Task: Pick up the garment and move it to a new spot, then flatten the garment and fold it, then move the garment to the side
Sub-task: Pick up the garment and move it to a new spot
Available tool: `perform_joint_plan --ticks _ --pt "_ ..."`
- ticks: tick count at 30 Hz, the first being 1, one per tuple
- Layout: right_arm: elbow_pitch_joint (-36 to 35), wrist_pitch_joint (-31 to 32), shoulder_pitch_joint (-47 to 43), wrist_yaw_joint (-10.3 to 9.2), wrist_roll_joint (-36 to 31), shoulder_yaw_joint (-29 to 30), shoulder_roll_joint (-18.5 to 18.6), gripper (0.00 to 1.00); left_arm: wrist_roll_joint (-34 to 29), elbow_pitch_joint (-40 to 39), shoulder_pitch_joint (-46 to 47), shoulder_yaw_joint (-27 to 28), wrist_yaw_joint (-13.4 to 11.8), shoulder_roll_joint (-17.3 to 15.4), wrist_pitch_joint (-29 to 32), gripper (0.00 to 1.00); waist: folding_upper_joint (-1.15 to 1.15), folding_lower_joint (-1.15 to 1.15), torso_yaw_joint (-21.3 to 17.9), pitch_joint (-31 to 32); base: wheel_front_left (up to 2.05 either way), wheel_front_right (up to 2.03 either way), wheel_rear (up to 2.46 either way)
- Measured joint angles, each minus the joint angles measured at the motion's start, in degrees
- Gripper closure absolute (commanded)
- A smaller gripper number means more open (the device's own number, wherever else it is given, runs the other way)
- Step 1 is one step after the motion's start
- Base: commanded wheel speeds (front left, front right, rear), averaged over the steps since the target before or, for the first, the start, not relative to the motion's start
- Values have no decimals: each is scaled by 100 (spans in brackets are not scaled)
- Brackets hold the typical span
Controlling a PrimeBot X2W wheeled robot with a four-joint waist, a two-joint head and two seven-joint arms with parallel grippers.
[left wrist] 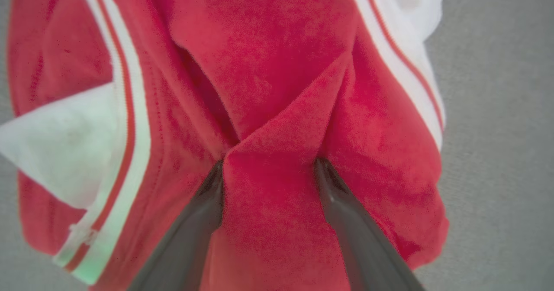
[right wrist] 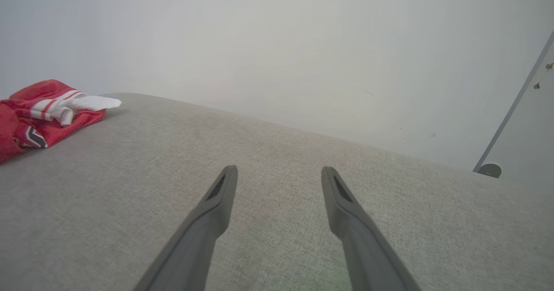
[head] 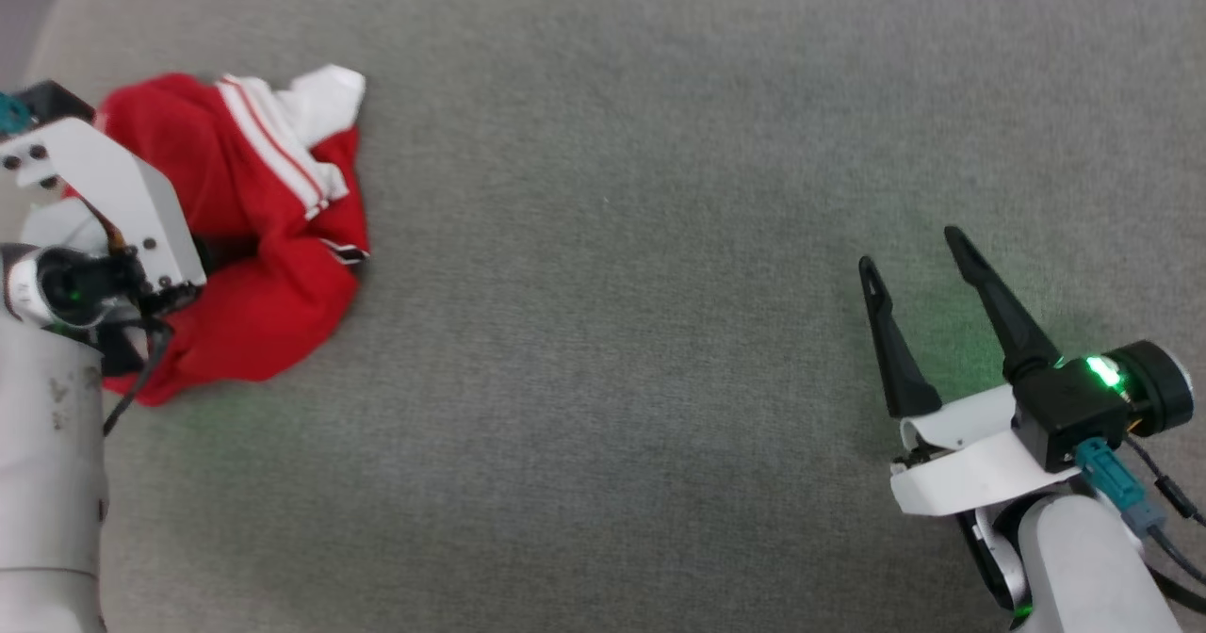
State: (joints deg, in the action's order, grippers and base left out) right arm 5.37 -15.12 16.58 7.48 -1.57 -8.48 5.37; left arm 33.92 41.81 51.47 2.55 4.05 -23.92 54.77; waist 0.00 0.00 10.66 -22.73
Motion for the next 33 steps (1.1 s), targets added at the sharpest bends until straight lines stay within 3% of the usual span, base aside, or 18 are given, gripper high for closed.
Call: perform_joint_plan --ticks 6,12,13,14,15,16,26,33 --pt "-62 0 59 0 5 41 26 0 -64 564 293 -193 -83 -83 481 0 0 0 -157 -412 0 0 0" --pt "-63 0 186 0 43 44 7 0 -74 862 522 -192 -187 -149 453 0 0 0 -255 -618 0 0 0" --pt "-57 0 190 0 51 46 2 0 -74 910 551 -196 -187 -153 452 5 0 0 -261 -629 0 0 0" --pt "-45 0 190 0 53 48 1 0 -70 951 581 -190 -188 -153 446 54 0 0 -260 -628 0 0 0" --pt "-37 0 190 0 56 53 -2 0 -57 991 598 -180 -201 -147 408 87 0 0 -254 -621 0 0 0" --pt "-29 0 193 0 56 59 -5 0 -40 1026 606 -157 -203 -141 346 100 0 0 -247 -611 0 0 0" --pt "97 0 153 0 108 84 -59 0 -45 1037 612 -155 -132 -122 -479 100 0 0 -173 -254 0 0 0" --pt "259 0 -63 0 170 86 -154 0 -235 535 632 -183 -101 -375 -1221 100 0 0 -121 249 0 0 0"
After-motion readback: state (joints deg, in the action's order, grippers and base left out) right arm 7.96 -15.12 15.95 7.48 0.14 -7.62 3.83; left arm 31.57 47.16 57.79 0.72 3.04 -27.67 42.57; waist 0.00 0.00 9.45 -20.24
